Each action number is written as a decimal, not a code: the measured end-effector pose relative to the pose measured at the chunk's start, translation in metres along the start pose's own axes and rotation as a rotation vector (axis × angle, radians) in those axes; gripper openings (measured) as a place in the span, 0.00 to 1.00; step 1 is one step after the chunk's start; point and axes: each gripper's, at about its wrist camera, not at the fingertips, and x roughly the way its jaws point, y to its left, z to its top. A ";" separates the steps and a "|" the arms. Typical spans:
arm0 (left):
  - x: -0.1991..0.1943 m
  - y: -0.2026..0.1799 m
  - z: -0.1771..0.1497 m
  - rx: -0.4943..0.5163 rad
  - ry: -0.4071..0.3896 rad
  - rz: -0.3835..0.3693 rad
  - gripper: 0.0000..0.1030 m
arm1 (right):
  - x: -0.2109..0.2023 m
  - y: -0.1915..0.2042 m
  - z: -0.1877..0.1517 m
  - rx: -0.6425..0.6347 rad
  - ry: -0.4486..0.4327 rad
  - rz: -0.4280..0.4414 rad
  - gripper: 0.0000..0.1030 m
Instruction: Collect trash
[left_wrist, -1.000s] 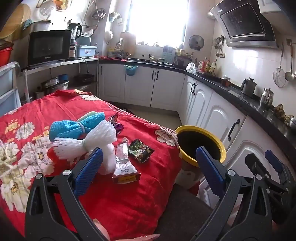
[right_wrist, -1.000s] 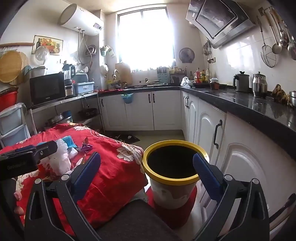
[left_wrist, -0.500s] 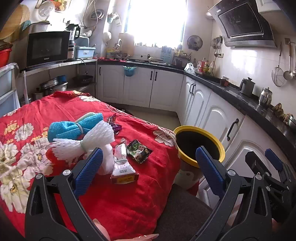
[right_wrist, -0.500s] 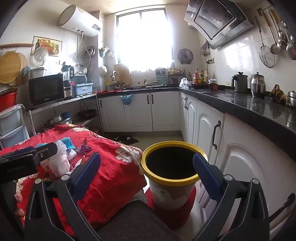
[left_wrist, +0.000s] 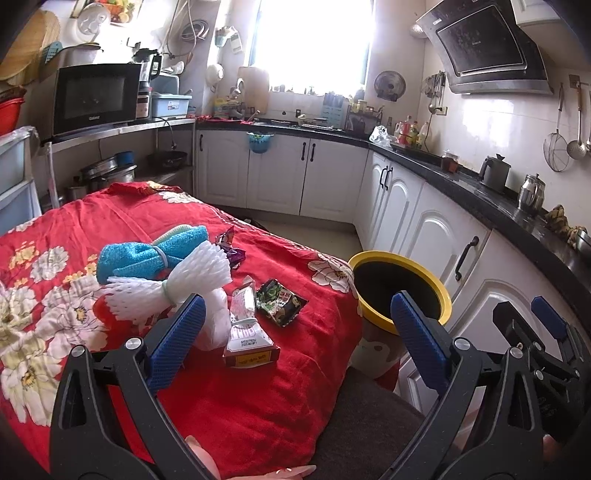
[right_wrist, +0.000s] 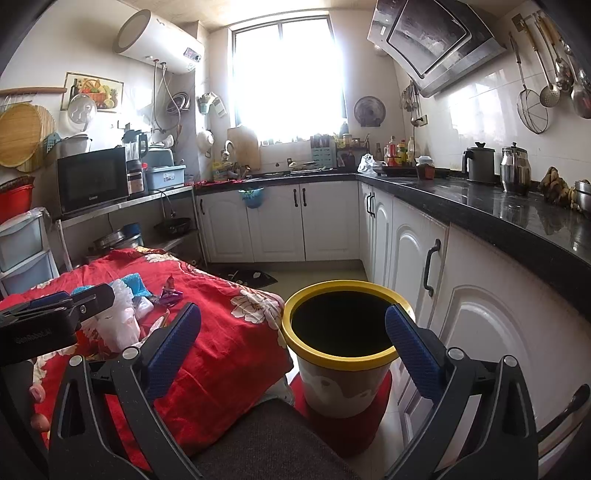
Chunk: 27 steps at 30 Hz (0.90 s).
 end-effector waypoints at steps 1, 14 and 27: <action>0.000 0.000 0.000 0.000 -0.001 0.001 0.90 | 0.000 0.000 0.000 0.001 -0.001 0.000 0.94; 0.000 0.001 0.000 -0.005 0.001 0.000 0.90 | 0.001 0.001 -0.001 -0.004 0.006 0.001 0.94; 0.002 0.023 0.006 -0.056 -0.008 0.034 0.90 | 0.007 0.014 -0.001 -0.028 0.025 0.054 0.94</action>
